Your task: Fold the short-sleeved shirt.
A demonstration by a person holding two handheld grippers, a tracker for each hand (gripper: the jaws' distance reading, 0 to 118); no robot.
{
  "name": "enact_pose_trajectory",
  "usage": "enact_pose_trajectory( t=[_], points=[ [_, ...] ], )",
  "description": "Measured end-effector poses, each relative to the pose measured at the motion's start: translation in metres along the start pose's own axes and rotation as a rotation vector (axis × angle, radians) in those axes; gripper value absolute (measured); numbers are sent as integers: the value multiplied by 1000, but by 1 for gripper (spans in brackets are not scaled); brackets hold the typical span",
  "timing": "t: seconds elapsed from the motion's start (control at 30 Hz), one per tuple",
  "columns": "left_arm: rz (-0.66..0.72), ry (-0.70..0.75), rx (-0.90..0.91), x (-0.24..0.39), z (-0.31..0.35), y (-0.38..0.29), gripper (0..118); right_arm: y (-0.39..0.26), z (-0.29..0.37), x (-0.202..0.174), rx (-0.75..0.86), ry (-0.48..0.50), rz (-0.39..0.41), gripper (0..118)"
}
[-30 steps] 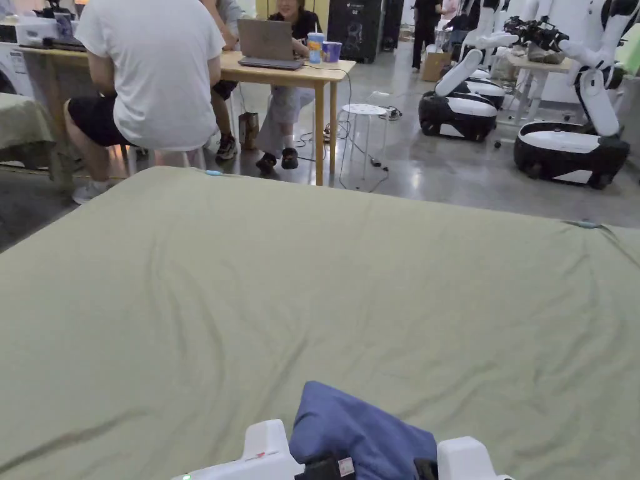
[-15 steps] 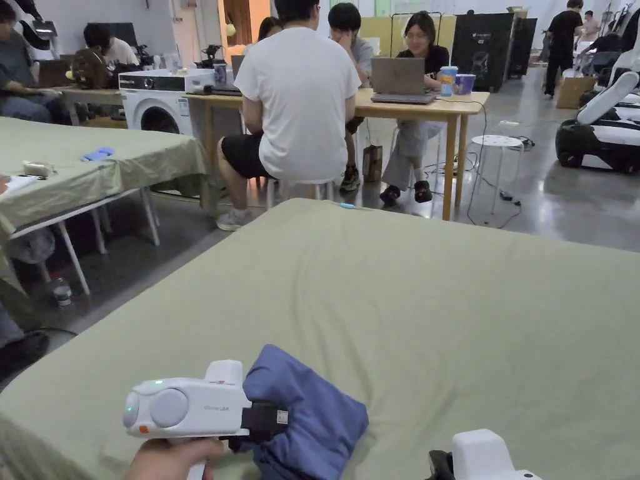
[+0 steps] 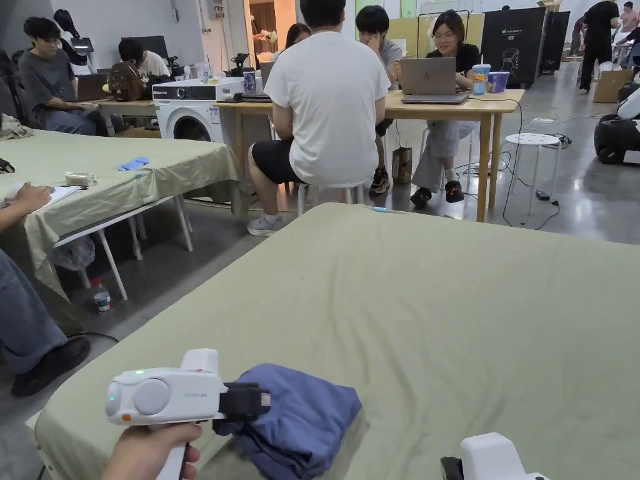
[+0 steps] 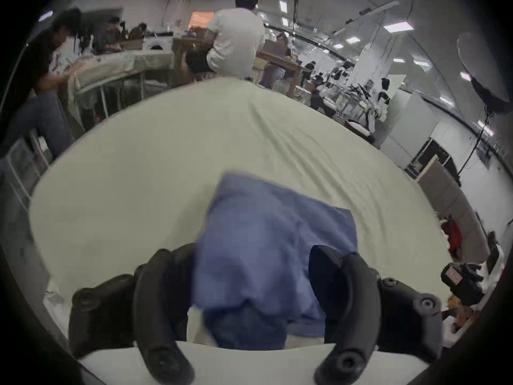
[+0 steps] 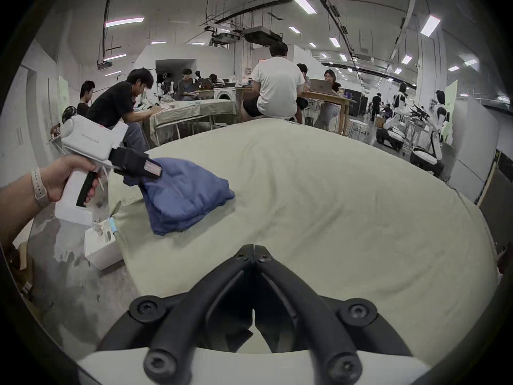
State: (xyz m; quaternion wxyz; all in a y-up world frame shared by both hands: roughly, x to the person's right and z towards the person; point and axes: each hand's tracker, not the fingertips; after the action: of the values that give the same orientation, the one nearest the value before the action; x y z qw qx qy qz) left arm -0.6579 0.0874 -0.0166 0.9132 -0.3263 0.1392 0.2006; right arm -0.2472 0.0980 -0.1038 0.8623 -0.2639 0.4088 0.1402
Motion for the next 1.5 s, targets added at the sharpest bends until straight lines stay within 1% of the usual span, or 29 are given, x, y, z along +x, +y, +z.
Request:
enact_pose_trajectory(
  t=[0.1, 0.13, 0.17, 0.2, 0.23, 0.27, 0.3, 0.33, 0.4, 0.43, 0.47, 0.53, 0.63, 0.77, 0.83, 0.87, 0.93, 1.03, 1.1, 1.17, 1.27, 1.5],
  points=[
    [18, 87, 83, -11, 29, 7, 79, -2, 7, 4, 2, -3, -6, 0],
    [26, 109, 100, -15, 37, 9, 74, -3, 9, 7, 4, -2, -10, 0],
    [51, 148, 115, -17, 45, 11, 59, -3, 13, 9, 7, -3, -13, 0],
    [52, 166, 129, -16, 53, 12, 27, -3, 17, 11, 11, -6, -15, 0],
    [28, 185, 141, -11, 59, 12, 7, -3, 20, 15, 14, -11, -19, 0],
    [-15, 226, 151, -1, 64, 11, 0, -3, 25, 21, 20, -17, -30, 0],
    [-58, 256, 157, 15, 70, 9, 0, -4, 29, 27, 28, -24, -39, 0],
    [-78, 250, 167, 26, 73, 9, 0, -4, 34, 34, 36, -35, -47, 0],
    [-93, 171, 198, 58, 78, 9, 0, -5, 49, 52, 58, -65, -69, 0],
    [-111, 155, 212, 74, 78, 9, 0, -5, 56, 62, 66, -86, -77, 0],
    [-157, 157, 221, 98, 77, 11, 0, -10, 57, 77, 77, -114, -83, 0],
    [-230, 151, 258, 146, 75, 13, 0, -11, 75, 103, 99, -174, -106, 0],
    [-290, 30, 342, 229, 75, 14, 0, -8, 116, 145, 139, -281, -126, 0],
    [-439, -50, 434, 331, 74, 10, 0, -10, 175, 207, 198, -442, -186, 0],
    [-474, -102, 462, 373, 78, 6, 0, -9, 206, 226, 232, -526, -192, 0],
    [-488, -117, 490, 392, 82, 2, 0, -7, 227, 230, 250, -558, -191, 0],
    [-475, -110, 521, 420, 88, -9, 0, -10, 256, 244, 288, -608, -203, 0],
    [-424, -160, 518, 443, 96, -28, 0, -15, 285, 263, 306, -654, -231, 0],
    [-391, -218, 508, 447, 98, -45, 0, -19, 296, 266, 304, -651, -236, 0],
    [-407, -194, 494, 452, 98, -59, 0, -25, 299, 267, 307, -631, -216, 0],
    [-431, -138, 488, 457, 98, -61, 0, -27, 296, 266, 299, -646, -198, 0],
    [-423, -152, 521, 461, 116, -48, 0, -26, 293, 267, 319, -639, -206, 0]
  ],
)
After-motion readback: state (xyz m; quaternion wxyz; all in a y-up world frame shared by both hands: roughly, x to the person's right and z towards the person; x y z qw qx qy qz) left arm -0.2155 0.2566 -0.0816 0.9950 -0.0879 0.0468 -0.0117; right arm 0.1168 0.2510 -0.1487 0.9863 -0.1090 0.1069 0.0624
